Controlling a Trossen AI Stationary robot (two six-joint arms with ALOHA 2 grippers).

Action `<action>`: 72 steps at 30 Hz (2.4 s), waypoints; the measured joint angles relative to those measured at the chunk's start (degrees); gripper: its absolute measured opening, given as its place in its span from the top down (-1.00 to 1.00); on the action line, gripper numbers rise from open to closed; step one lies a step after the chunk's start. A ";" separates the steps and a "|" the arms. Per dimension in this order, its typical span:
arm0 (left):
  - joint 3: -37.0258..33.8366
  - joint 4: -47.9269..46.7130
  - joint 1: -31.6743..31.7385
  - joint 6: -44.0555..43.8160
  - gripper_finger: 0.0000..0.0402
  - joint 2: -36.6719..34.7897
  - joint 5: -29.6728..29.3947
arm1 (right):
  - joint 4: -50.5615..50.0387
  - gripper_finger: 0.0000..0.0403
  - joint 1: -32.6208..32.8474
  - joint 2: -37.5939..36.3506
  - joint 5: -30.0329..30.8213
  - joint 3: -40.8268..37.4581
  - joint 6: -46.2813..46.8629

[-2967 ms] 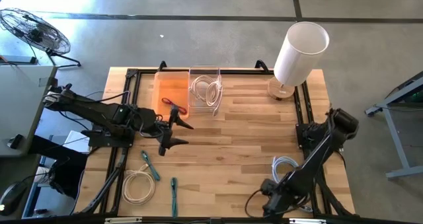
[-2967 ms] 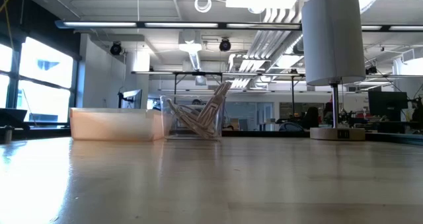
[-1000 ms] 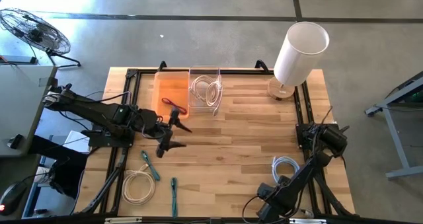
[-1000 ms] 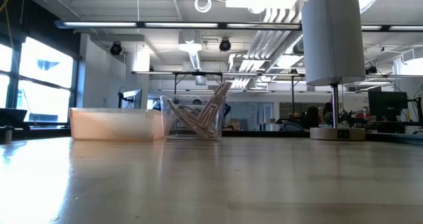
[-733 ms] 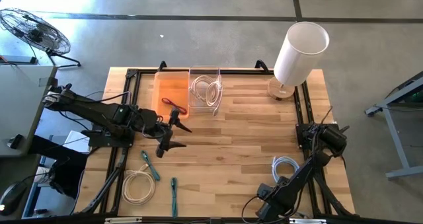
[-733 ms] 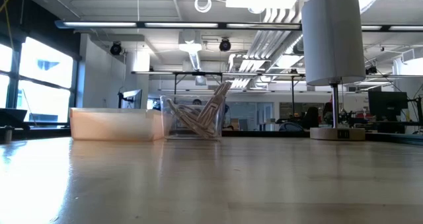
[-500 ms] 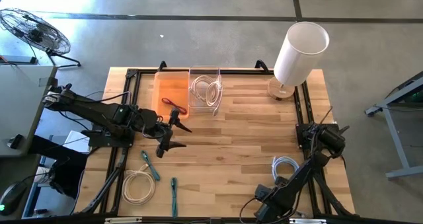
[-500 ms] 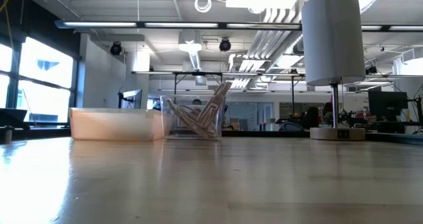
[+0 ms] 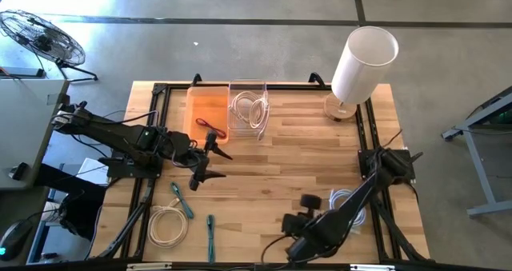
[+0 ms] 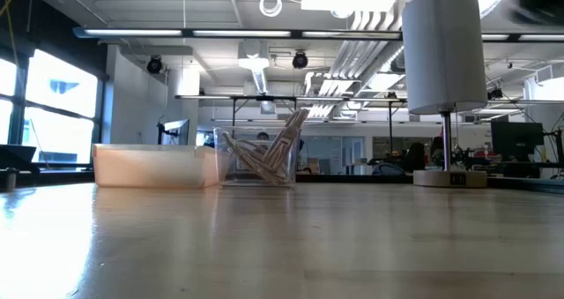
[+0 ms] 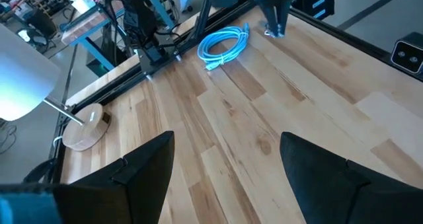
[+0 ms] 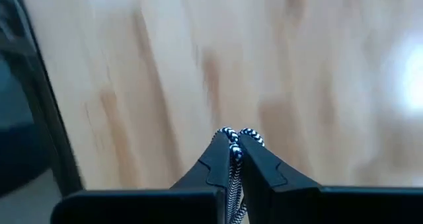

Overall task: Pick & Place USB Port
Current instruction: Put the white and black charger cable into the orange bin

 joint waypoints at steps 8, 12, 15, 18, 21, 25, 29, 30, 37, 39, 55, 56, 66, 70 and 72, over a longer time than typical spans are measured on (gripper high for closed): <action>-0.02 1.01 0.02 -4.04 -0.34 0.13 2.20 | 5.76 0.96 -1.44 -0.11 18.20 10.48 -25.20; -0.11 4.36 0.02 -2.84 -0.34 0.91 8.45 | 13.26 0.96 -2.63 -0.18 19.52 11.81 -38.36; 0.02 8.09 0.02 -1.44 -0.33 2.30 15.23 | 19.39 0.96 -3.74 -0.19 18.58 11.83 -46.94; -0.10 8.95 -0.02 0.26 -0.33 3.79 18.37 | 24.72 0.96 -5.04 -0.20 14.66 11.83 -53.62; -0.09 8.54 0.02 1.83 -0.33 4.97 18.79 | 29.48 0.96 -6.34 -0.20 9.91 11.83 -59.55; -0.07 8.73 0.02 1.99 -0.33 7.35 20.33 | 36.48 0.96 -7.99 -0.20 6.72 11.69 -66.90; -0.02 9.06 0.02 1.56 -0.33 9.86 24.20 | 40.71 0.96 -9.65 -0.20 3.09 11.58 -72.19; 0.00 9.38 0.00 1.56 -0.33 10.51 24.99 | 41.38 0.96 -10.05 -0.20 2.72 11.58 -72.97; -0.04 8.51 0.02 0.35 -0.33 12.09 29.07 | 43.76 0.96 -12.78 -0.20 1.46 11.58 -76.81; -0.02 9.15 0.02 -0.58 -0.33 12.04 29.38 | 44.50 0.96 -13.33 -0.22 1.01 11.58 -77.68; -0.02 10.40 0.02 -4.77 -0.33 12.04 30.53 | 41.13 0.96 -13.17 -0.24 -0.46 11.58 -78.65; -0.02 10.39 0.02 -4.70 -0.33 12.04 30.53 | 40.91 0.96 -12.97 -0.24 -0.48 11.58 -78.64; -0.02 10.41 0.02 -2.35 -0.33 12.04 30.79 | 40.63 0.96 -12.68 -0.27 -1.55 11.58 -78.61; -0.02 10.84 0.00 -2.33 -0.33 12.04 32.66 | 40.65 0.96 -13.69 -0.27 -2.20 11.58 -79.22; -0.02 11.08 -0.20 -2.03 -0.33 12.06 33.52 | 40.67 0.96 -14.27 -0.27 -3.81 11.58 -80.27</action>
